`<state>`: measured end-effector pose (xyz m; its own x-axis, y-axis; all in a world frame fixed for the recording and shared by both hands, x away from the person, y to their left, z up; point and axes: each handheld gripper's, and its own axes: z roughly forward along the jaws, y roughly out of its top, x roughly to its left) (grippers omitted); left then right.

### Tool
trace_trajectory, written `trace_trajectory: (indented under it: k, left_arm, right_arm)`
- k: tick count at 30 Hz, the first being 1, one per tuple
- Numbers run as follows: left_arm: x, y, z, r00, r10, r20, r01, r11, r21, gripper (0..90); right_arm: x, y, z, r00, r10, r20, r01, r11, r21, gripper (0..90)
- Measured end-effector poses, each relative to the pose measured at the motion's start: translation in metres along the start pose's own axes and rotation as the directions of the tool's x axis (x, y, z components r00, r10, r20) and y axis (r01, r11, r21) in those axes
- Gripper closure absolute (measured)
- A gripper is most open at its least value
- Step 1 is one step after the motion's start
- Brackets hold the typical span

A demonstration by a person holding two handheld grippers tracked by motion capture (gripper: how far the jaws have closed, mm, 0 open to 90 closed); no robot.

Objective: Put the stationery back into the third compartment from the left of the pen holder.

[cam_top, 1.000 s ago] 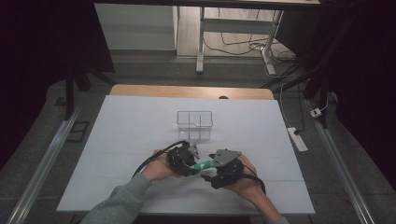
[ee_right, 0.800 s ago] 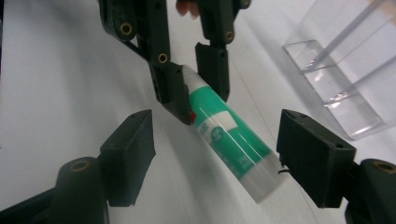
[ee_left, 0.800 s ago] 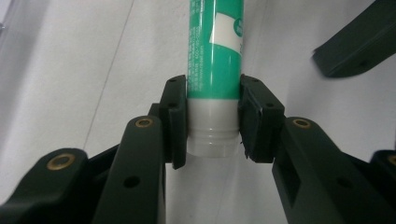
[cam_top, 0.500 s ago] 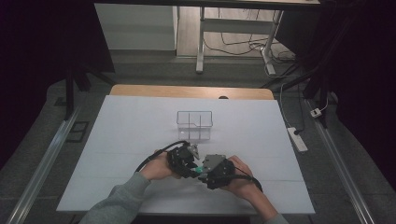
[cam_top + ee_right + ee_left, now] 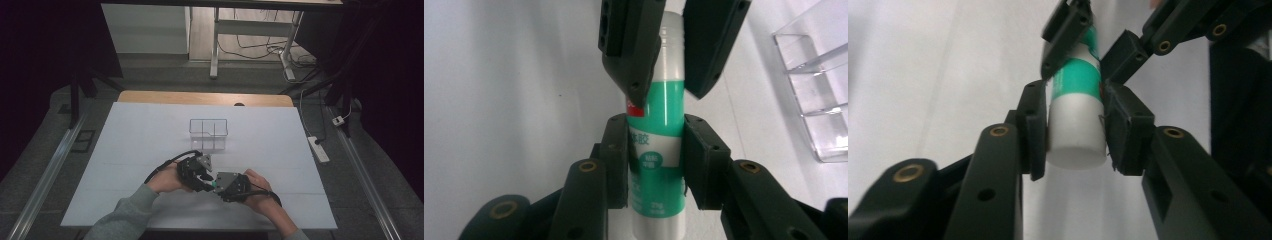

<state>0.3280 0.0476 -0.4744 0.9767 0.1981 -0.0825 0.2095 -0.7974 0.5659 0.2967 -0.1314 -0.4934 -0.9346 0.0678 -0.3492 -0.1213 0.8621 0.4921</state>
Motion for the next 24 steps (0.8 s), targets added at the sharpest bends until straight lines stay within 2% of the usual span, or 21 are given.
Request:
trace_trajectory:
  k: [1, 2, 3, 5, 6, 7, 9, 10, 11, 12, 13, 16, 18, 19, 21, 24]
  left_arm:
    - [0.0, 0.0, -0.003, 0.9999, -0.007, -0.009, 0.007, 0.9996, -0.028, 58.1]
    - [0.0, -0.001, -0.005, 0.9996, -0.014, -0.025, 0.013, 0.9987, -0.05, 47.9]
    - [0.0, -0.002, -0.01, 0.9989, -0.013, -0.046, 0.009, 0.9972, -0.074, 46.2]
    - [0.0, -0.003, -0.012, 0.9983, -0.018, -0.056, 0.013, 0.9961, -0.088, 43.2]
    - [-0.001, -0.006, -0.015, 0.9955, -0.039, -0.086, 0.028, 0.992, -0.123, 41.3]
    - [-0.001, -0.006, -0.015, 0.9955, -0.039, -0.086, 0.028, 0.992, -0.123, 39.2]
    - [0.0, -0.011, -0.019, 0.9925, -0.06, -0.107, 0.044, 0.9885, -0.144, 37.9]
    - [0.0, -0.014, -0.021, 0.9901, -0.07, -0.121, 0.051, 0.9864, -0.156, 36.6]
    - [0.0, -0.018, -0.024, 0.987, -0.088, -0.134, 0.064, 0.983, -0.172, 36.6]
    - [0.0, -0.022, -0.026, 0.9836, -0.105, -0.147, 0.077, 0.9797, -0.185, 35.6]
    - [-0.001, -0.027, -0.029, 0.9796, -0.118, -0.162, 0.085, 0.9765, -0.198, 35.6]
    - [-0.004, -0.043, -0.037, 0.9681, -0.152, -0.199, 0.108, 0.9702, -0.217, 35.0]
    - [-0.006, -0.056, -0.041, 0.9578, -0.191, -0.215, 0.136, 0.9599, -0.245, 34.5]
    - [-0.007, -0.062, -0.044, 0.9533, -0.202, -0.225, 0.143, 0.9576, -0.25, 34.4]
    - [-0.009, -0.076, -0.049, 0.9401, -0.228, -0.253, 0.162, 0.9523, -0.259, 34.0]
    - [-0.011, -0.096, -0.06, 0.9213, -0.274, -0.276, 0.194, 0.9391, -0.284, 33.9]
  right_arm:
    - [-0.002, -0.001, -0.001, 1.0, 0.009, -0.001, -0.009, 1.0, -0.002, 65.4]
    - [-0.004, -0.004, -0.002, 0.9998, 0.021, 0.005, -0.021, 1.0, -0.005, 65.4]
    - [-0.005, -0.005, -0.002, 0.9994, 0.034, 0.008, -0.034, 0.999, -0.008, 65.4]
    - [-0.006, -0.008, -0.002, 0.9977, 0.067, 0.011, -0.067, 0.998, -0.023, 65.5]
    - [-0.008, -0.009, -0.003, 0.9971, 0.074, 0.016, -0.073, 0.997, -0.031, 65.5]
    - [-0.008, -0.009, -0.004, 0.9949, 0.099, 0.021, -0.098, 0.994, -0.038, 65.5]
    - [-0.01, -0.01, -0.005, 0.9937, 0.11, 0.021, -0.109, 0.993, -0.048, 65.4]
    - [-0.013, -0.013, -0.007, 0.9857, 0.167, 0.021, -0.165, 0.984, -0.07, 65.4]
    - [-0.013, -0.013, -0.007, 0.9857, 0.167, 0.021, -0.165, 0.984, -0.07, 65.4]
    - [-0.016, -0.016, -0.008, 0.9775, 0.21, 0.019, -0.207, 0.973, -0.1, 65.4]
    - [-0.016, -0.016, -0.008, 0.9775, 0.21, 0.019, -0.207, 0.973, -0.1, 65.4]
    - [-0.022, -0.022, -0.012, 0.9645, 0.264, 0.009, -0.26, 0.956, -0.134, 65.4]
    - [-0.024, -0.025, -0.013, 0.9566, 0.291, 0.01, -0.287, 0.946, -0.148, 65.4]
    - [-0.024, -0.026, -0.013, 0.9537, 0.301, 0.005, -0.296, 0.941, -0.162, 65.4]
    - [-0.026, -0.028, -0.015, 0.9482, 0.318, 0.001, -0.313, 0.934, -0.172, 65.4]
    - [-0.027, -0.029, -0.016, 0.9394, 0.343, -0.007, -0.338, 0.922, -0.191, 65.3]
